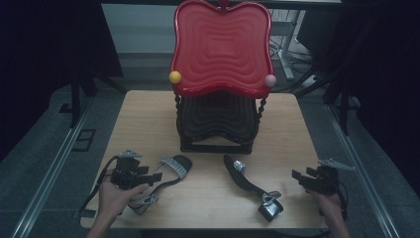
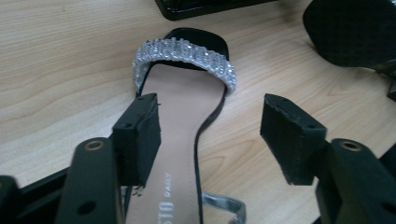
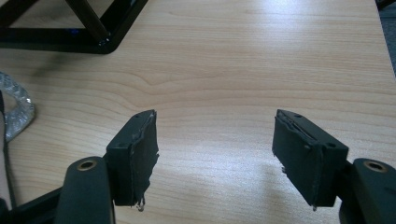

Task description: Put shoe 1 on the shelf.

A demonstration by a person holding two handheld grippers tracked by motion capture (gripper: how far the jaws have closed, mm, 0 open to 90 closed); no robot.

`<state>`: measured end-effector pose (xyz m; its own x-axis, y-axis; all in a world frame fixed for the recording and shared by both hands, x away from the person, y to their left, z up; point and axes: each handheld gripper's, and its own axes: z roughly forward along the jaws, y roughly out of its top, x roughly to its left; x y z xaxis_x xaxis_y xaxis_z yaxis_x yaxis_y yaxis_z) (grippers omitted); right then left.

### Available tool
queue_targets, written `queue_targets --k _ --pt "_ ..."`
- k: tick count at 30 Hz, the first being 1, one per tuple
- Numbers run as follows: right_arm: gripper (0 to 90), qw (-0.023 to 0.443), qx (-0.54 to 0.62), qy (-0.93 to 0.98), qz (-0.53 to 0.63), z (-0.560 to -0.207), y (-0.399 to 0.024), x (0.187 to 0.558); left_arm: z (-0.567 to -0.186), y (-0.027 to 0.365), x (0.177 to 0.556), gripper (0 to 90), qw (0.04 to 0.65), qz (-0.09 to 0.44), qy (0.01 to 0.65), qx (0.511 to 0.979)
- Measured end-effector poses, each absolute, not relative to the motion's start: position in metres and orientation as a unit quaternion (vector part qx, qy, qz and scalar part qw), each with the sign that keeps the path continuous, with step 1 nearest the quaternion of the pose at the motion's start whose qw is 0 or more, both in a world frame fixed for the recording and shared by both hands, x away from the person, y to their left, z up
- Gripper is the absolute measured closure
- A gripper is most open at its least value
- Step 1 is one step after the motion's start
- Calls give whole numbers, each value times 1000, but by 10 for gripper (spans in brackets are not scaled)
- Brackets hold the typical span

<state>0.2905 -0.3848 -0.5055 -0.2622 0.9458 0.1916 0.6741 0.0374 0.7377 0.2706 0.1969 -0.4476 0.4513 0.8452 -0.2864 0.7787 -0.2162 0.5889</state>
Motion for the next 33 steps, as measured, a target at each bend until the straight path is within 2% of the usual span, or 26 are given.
queue_targets --k 9,10,14,23,30,33 --pt "311 178 581 697 380 -505 -385 289 -459 197 283 313 307 43 529 790" --pt "311 178 581 697 380 -506 -385 290 -465 193 285 303 283 48 525 801" --pt "311 177 582 697 379 -506 -385 291 -477 189 290 281 257 42 526 810" --pt "310 176 581 699 378 -507 -385 291 -494 187 286 265 214 39 521 825" --pt "310 176 582 698 379 -507 -385 290 -507 178 287 312 164 47 520 837" --pt "310 176 583 696 381 -507 -385 291 -508 177 286 349 165 45 521 836"
